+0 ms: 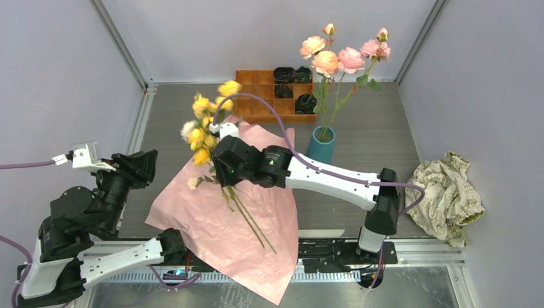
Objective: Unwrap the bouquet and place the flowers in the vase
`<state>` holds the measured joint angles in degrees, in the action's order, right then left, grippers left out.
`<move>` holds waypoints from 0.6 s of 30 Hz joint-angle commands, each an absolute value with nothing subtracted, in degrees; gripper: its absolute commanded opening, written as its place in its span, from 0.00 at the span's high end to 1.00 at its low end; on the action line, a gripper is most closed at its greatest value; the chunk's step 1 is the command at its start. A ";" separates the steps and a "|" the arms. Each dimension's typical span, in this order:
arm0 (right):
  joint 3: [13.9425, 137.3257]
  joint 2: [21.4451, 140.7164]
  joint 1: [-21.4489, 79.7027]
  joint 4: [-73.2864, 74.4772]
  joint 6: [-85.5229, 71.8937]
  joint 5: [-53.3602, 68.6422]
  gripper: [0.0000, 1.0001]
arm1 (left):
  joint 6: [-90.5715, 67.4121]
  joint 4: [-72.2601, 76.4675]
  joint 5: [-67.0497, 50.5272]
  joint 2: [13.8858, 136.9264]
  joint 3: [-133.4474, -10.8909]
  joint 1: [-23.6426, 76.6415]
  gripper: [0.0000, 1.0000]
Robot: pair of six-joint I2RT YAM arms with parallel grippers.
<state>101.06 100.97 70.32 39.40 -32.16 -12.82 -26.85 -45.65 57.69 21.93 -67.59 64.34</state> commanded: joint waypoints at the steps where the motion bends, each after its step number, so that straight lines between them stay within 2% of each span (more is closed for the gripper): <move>1: 92.31 96.95 70.41 35.32 -34.34 -17.96 0.53 | -27.31 -42.93 56.72 24.65 -67.57 64.26 0.58; 6: 89.37 97.48 70.48 40.73 -36.63 -24.43 0.43 | -27.59 -43.14 56.34 25.80 -67.62 64.31 0.59; 18: 88.86 102.45 71.02 44.34 -36.68 -28.02 0.46 | -27.64 -43.46 58.01 24.12 -66.47 64.30 0.58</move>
<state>88.16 99.24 70.81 44.01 -34.94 -24.84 -27.05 -45.47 56.66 24.75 -66.85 64.34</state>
